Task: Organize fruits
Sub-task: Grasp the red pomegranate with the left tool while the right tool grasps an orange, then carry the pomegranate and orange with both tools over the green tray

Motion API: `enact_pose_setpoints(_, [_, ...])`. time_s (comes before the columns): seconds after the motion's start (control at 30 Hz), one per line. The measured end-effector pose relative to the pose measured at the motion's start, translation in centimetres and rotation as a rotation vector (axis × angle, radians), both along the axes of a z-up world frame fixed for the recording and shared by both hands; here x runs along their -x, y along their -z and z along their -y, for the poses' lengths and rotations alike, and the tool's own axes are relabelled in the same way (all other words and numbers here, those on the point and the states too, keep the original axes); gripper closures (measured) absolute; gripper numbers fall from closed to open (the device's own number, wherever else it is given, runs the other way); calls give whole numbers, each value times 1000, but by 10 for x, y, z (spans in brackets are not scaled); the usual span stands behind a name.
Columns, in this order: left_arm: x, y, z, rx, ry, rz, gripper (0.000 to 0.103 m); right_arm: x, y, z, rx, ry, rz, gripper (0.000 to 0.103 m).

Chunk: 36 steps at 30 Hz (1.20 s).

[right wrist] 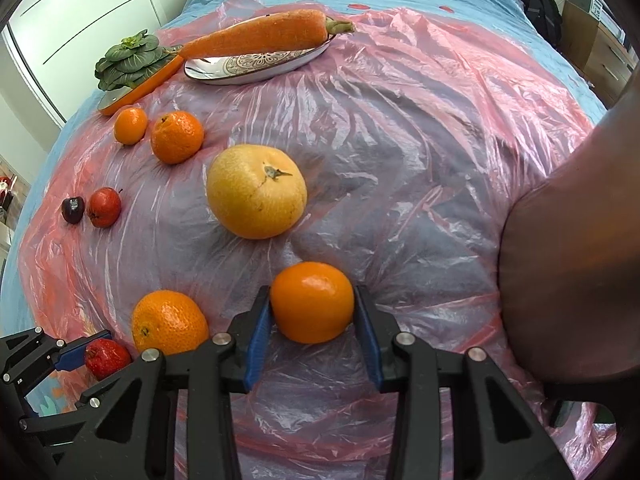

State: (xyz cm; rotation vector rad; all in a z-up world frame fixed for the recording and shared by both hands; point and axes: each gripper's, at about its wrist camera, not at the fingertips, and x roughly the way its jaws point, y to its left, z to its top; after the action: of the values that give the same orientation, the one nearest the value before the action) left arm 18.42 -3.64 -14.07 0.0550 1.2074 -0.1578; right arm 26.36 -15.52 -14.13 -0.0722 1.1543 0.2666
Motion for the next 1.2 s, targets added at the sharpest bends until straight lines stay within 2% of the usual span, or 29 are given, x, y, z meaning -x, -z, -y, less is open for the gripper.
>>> enact_pose_setpoints(0.27, [-8, -9, -14, 98, -59, -38, 75, 5, -13, 3, -14, -10, 12, 71])
enact_pose_setpoints(0.67, [6, -42, -11, 124, -52, 0, 75, 39, -51, 13, -79, -10, 57, 71])
enact_pose_setpoints(0.97, [16, -60, 10, 78, 21, 20, 75, 88, -61, 42, -126, 40, 14, 71])
enact_pose_setpoints(1.2, [32, -67, 49, 71, 113, 1, 75, 126, -63, 82, -128, 93, -27, 71])
